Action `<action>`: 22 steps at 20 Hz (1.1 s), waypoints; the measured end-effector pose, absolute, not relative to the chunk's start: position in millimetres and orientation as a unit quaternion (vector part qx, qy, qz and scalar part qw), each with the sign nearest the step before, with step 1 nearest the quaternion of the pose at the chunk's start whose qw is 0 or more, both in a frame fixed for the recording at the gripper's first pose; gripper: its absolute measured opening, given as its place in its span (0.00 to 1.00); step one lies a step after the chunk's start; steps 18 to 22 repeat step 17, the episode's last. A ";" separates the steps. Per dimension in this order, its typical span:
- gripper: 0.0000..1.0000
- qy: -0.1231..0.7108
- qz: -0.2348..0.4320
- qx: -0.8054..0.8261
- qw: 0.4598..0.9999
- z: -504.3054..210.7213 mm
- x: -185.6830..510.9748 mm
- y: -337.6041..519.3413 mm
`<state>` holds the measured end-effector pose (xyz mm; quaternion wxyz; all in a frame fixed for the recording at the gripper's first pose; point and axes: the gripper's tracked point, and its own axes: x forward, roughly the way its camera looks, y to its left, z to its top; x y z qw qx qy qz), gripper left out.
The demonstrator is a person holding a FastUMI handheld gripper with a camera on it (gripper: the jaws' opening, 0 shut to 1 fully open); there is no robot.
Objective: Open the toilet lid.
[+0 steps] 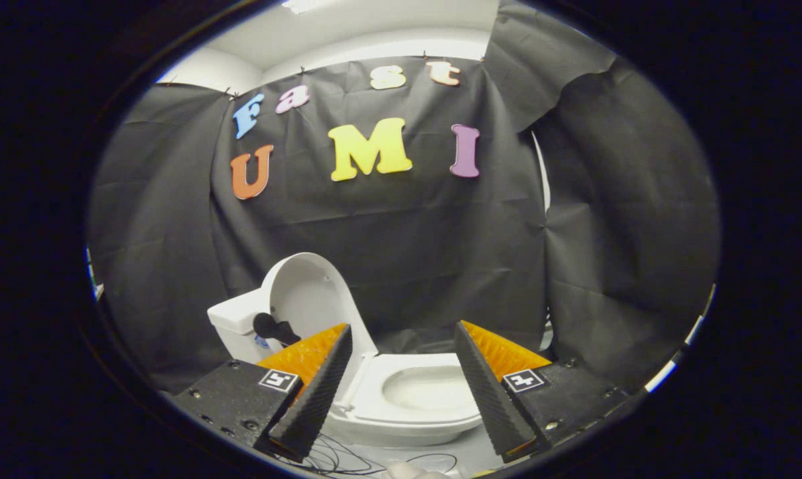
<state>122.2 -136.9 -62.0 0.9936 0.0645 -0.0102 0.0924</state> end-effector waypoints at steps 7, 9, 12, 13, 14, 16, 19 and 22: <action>0.97 -0.025 0.014 0.052 0.998 -123.3 85.9 -232.3; 0.97 -0.006 0.007 0.040 0.999 -144.9 81.0 -240.0; 0.97 0.000 0.012 0.028 1.000 -147.1 77.7 -238.2; 0.97 0.000 0.011 0.025 1.000 -146.0 76.0 -238.9; 0.97 0.000 0.013 0.023 1.000 -145.0 75.2 -238.0; 0.97 0.000 0.016 0.016 1.000 -144.7 75.6 -234.4; 0.97 0.001 0.016 0.013 1.000 -145.0 74.8 -233.9; 0.97 0.001 0.016 0.013 1.000 -145.0 74.8 -233.9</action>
